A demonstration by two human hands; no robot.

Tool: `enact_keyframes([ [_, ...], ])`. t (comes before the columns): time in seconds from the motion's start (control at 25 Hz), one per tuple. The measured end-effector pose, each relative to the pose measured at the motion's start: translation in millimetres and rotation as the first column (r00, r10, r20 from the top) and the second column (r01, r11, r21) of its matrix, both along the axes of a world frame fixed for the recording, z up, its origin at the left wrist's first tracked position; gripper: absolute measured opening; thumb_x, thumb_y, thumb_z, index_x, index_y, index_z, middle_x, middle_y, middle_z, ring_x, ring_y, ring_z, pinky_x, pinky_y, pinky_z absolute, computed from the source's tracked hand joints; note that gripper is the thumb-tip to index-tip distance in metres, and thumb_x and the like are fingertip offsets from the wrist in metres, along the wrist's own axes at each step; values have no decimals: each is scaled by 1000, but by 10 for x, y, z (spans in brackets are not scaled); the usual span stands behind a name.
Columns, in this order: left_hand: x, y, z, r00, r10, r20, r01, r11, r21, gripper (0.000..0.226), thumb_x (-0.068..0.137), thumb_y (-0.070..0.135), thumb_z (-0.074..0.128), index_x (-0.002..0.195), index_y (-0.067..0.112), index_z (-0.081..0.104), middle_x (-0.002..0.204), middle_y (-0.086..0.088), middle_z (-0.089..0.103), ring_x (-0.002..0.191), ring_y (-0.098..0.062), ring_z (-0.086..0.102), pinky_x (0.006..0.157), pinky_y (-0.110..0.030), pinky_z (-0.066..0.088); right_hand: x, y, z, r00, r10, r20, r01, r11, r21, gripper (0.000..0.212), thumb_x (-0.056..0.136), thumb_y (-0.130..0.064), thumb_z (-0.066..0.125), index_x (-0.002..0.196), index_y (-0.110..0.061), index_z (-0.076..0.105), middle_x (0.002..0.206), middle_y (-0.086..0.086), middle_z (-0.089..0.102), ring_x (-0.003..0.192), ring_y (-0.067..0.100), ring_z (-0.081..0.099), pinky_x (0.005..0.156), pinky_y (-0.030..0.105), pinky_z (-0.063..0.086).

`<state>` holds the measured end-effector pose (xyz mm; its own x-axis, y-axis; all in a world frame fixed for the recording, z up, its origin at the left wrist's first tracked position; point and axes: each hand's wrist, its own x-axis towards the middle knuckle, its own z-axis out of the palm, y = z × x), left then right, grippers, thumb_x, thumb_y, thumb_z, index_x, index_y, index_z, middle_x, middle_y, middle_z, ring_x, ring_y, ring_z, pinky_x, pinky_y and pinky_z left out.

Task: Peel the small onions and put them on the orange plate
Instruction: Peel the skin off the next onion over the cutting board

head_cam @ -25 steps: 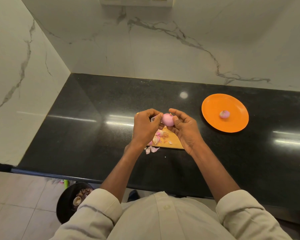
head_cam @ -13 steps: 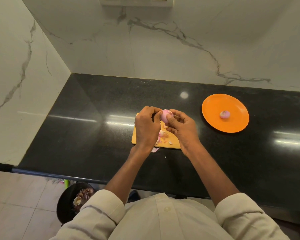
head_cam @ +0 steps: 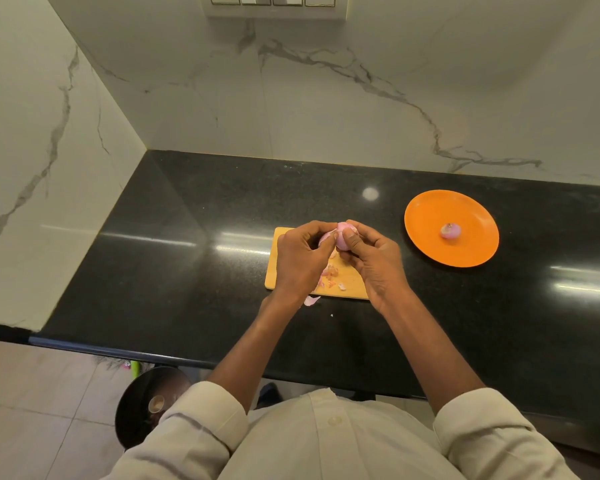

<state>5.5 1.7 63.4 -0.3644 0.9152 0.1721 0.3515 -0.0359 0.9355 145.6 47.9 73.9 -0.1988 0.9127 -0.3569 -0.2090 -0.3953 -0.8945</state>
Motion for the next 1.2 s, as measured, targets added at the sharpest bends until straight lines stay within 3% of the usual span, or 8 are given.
enact_keyframes([
  [0.16,29,-3,23,998,28,-61,-26,999,32,13,98,9,73,110,11,78,93,2,76,83,-11,72,76,-40,64,-7,-44,61,999,-14,-31,14,1000,8,30,97,-10,71,128,-9,71,106,1,81,97,15,79,80,26,63],
  [0.24,-3,12,9,999,43,1,-43,999,13,14,98,4,68,109,10,75,96,0,75,87,-14,71,80,-40,64,-26,-59,62,998,-10,-56,9,1000,-6,26,99,-11,69,125,-10,72,104,0,81,99,17,79,80,27,64],
  [0.36,-38,8,4,978,-6,207,16,999,-47,16,102,12,71,118,11,74,108,-2,77,99,-19,75,90,-38,64,-36,-46,57,997,-3,-83,0,999,-47,28,102,-18,67,128,-9,72,117,9,78,108,24,77,83,31,63],
  [0.48,-51,-28,-19,961,-1,278,19,998,-63,17,98,15,78,114,8,76,102,-3,79,94,-16,77,85,-32,65,-17,-45,63,997,22,-72,-29,996,-86,21,105,-21,63,121,-13,73,113,10,78,101,20,74,81,31,61],
  [0.72,-84,-55,-94,972,62,227,-44,996,-81,7,98,11,76,101,5,73,91,-10,78,84,-25,78,79,-36,66,-8,-45,64,991,19,-130,-45,978,-206,20,107,-23,61,118,-9,69,114,17,72,94,22,70,82,33,60],
  [0.88,-181,-47,-154,944,75,321,-41,993,-112,10,102,9,70,104,0,67,90,-18,76,77,-27,77,77,-41,66,-13,-52,56,975,-20,-221,-53,946,-320,28,106,-30,62,117,-4,66,104,18,76,89,24,71,81,35,56],
  [1.04,-262,-92,-257,957,44,287,14,980,-197,16,98,13,77,110,8,69,102,-11,75,86,-24,79,81,-43,66,3,-34,22,989,-12,-150,-33,955,-295,18,104,-24,65,113,-9,68,110,16,73,96,25,69,87,37,57],
  [1.2,-294,-87,-343,985,26,171,20,965,-262,17,98,24,78,111,15,74,108,2,77,108,-15,74,99,-44,62,9,-30,-61,998,3,-56,-15,976,-218,19,98,-20,73,116,-17,73,114,7,77,104,24,75,88,35,61],
])
